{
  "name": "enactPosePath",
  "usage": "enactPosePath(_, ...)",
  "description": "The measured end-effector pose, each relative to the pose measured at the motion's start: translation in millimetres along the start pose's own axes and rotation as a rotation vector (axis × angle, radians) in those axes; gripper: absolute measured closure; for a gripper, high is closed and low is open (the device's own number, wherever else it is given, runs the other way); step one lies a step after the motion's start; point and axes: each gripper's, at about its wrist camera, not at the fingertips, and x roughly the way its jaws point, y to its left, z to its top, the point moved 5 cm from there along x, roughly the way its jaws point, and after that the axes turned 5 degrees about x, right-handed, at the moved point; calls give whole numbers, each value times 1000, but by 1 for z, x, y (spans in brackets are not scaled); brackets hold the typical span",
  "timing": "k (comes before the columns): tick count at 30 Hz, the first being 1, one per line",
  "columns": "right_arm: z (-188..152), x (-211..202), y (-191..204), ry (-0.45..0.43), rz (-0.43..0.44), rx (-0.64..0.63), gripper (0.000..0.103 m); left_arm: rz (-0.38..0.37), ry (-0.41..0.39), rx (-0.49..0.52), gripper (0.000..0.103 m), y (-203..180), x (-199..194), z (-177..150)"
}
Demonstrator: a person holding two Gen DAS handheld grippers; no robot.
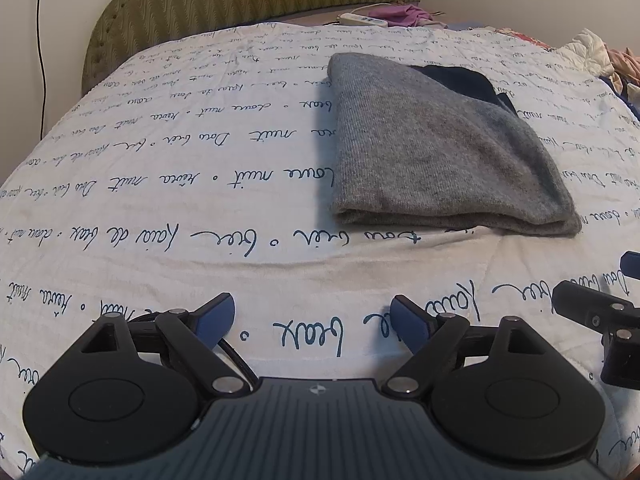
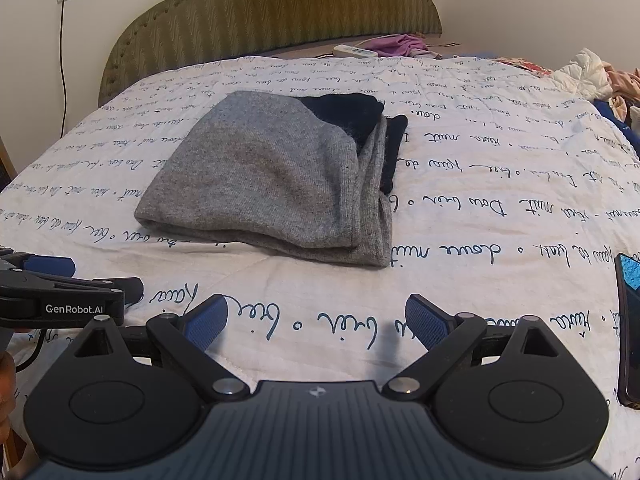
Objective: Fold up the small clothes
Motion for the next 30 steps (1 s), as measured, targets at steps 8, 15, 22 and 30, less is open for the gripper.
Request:
enactPosePath(8,-1,-1,0,-2,0,2,6,1,1,3,15,0,-1,-1)
enactPosePath(15,-1,-2,0,-4,0,5,6,1,2,6,15,0,-2,-2)
enactPosePath(22,0,-3,0,-5,0,6,6,2,3,8,14,-1,-3,-3)
enactPosePath(30,0,-4,1,-7,1,4,6,2,4,9,14,0,-4,-3)
